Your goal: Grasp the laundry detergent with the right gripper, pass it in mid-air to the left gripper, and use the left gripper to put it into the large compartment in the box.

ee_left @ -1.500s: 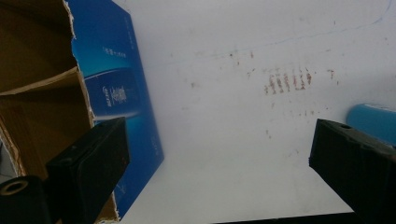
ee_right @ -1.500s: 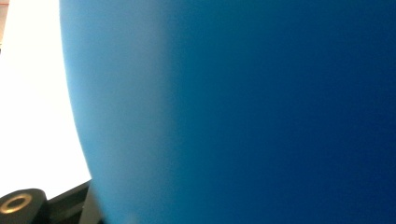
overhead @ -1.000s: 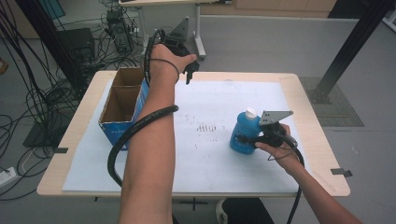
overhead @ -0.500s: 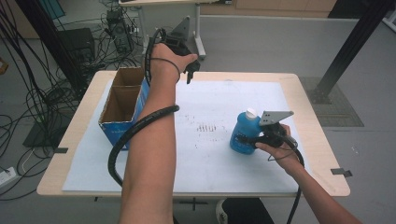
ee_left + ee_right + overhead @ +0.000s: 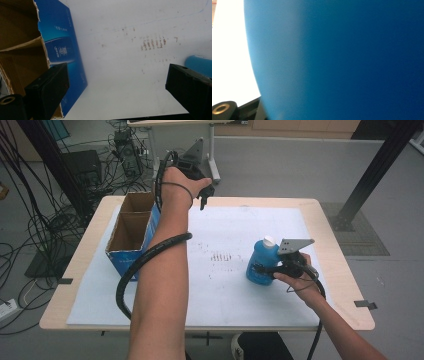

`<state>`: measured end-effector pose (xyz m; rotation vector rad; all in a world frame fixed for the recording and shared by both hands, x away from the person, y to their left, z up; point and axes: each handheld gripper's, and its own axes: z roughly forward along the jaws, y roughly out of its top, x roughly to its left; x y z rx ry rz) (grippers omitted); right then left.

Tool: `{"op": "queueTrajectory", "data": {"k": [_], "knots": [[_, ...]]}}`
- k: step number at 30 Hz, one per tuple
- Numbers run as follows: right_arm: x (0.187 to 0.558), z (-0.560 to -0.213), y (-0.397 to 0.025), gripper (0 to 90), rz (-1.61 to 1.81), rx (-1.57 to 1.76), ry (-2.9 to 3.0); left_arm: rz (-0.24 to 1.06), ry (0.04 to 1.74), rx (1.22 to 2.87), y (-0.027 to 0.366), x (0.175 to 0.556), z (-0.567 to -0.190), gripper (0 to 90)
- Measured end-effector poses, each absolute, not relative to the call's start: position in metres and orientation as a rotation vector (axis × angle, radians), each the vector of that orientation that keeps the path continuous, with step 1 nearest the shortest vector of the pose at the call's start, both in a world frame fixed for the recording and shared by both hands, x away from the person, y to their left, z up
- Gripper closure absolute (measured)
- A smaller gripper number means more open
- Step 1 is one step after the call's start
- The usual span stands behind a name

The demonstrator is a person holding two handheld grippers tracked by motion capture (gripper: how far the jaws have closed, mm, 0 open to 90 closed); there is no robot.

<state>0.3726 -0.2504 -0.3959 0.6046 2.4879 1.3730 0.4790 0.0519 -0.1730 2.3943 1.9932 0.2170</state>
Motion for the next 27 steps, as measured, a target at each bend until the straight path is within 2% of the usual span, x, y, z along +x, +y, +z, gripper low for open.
{"op": "queueTrajectory", "data": {"k": [27], "knots": [[0.3719, -0.3957, -0.2501, 44.3, 1.370, 0.597, 2.484, 0.227, 1.978, 2.410, 0.0483, 0.4788, -0.1690, 5.7]]}}
